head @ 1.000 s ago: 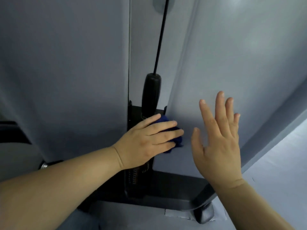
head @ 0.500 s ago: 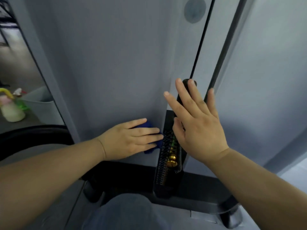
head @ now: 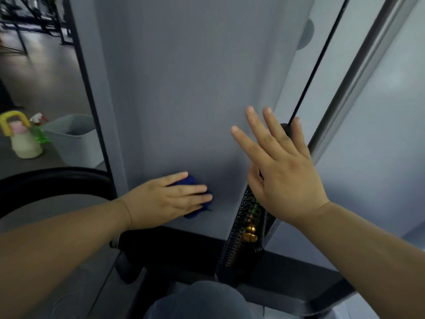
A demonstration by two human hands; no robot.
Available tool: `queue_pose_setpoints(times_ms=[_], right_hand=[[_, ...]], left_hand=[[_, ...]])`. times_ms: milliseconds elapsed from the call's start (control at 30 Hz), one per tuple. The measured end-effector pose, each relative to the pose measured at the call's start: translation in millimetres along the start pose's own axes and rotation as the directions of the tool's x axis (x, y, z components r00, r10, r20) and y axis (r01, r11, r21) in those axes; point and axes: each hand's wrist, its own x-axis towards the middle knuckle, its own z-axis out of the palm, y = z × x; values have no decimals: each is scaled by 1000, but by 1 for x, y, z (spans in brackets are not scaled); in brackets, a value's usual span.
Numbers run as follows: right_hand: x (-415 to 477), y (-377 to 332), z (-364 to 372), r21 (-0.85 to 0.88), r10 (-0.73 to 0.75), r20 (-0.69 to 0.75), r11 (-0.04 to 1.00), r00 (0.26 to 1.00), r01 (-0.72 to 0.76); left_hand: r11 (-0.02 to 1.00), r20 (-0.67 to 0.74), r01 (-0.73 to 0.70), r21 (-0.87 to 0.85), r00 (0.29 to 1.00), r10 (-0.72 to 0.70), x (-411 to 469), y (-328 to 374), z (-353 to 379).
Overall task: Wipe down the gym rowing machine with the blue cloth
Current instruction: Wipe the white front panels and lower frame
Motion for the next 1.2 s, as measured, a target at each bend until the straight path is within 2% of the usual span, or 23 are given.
queue_pose_setpoints(times_ms=[67, 133, 200, 267, 367, 467, 500, 567, 633, 700, 733, 800, 933, 1033, 1100, 1200], right_hand=[[7, -5, 2, -4, -27, 8, 1000, 1000, 28], [13, -9, 4, -5, -35, 11, 999, 999, 35], [18, -15, 8, -8, -38, 22, 999, 999, 39], [20, -24, 13, -10, -47, 38, 999, 998, 47], [20, -34, 20, -3, -50, 65, 999, 997, 50], [12, -43, 29, 8, -69, 112, 998, 991, 68], [9, -45, 31, 12, -76, 121, 997, 990, 75], [6, -48, 35, 20, -80, 128, 997, 989, 78], [5, -49, 38, 27, -75, 125, 997, 989, 72], [6, -50, 40, 30, -72, 115, 997, 991, 69], [6, -51, 41, 30, -68, 108, 997, 992, 65], [5, -53, 43, 31, -54, 100, 998, 994, 51], [-2, -57, 46, 28, -77, 123, 997, 989, 74], [-14, -57, 50, 24, -121, 170, 993, 978, 119], [-21, -57, 53, 20, -133, 183, 991, 974, 132], [-28, -59, 58, 21, -136, 182, 991, 974, 134]], left_hand=[[983, -139, 186, -3, 973, -185, 12, -24, -16], [926, -252, 376, -39, 893, -373, 24, -48, -28], [881, -285, 467, -80, 836, -469, 26, -53, -28], [892, -253, 447, -69, 857, -449, 11, -32, -14], [966, -87, 256, -37, 962, -259, -31, 16, 17], [994, 2, 104, -35, 995, -104, -50, 24, 22], [992, -5, 117, -35, 993, -118, -48, 18, 17], [967, -97, 254, -34, 962, -256, -35, -5, 3], [887, -204, 459, -45, 865, -458, -22, -33, -11], [833, -259, 550, -56, 798, -544, -18, -46, -14], [834, -253, 548, -68, 799, -545, -21, -42, -11], [866, -176, 491, -93, 848, -500, -33, -15, 3], [937, 17, 331, -109, 943, -332, -69, 47, 29], [942, -4, 305, -139, 951, -309, -65, 37, 19], [908, -142, 390, -151, 901, -410, -47, 10, 1], [809, -326, 580, -93, 750, -575, -33, -18, -15]])
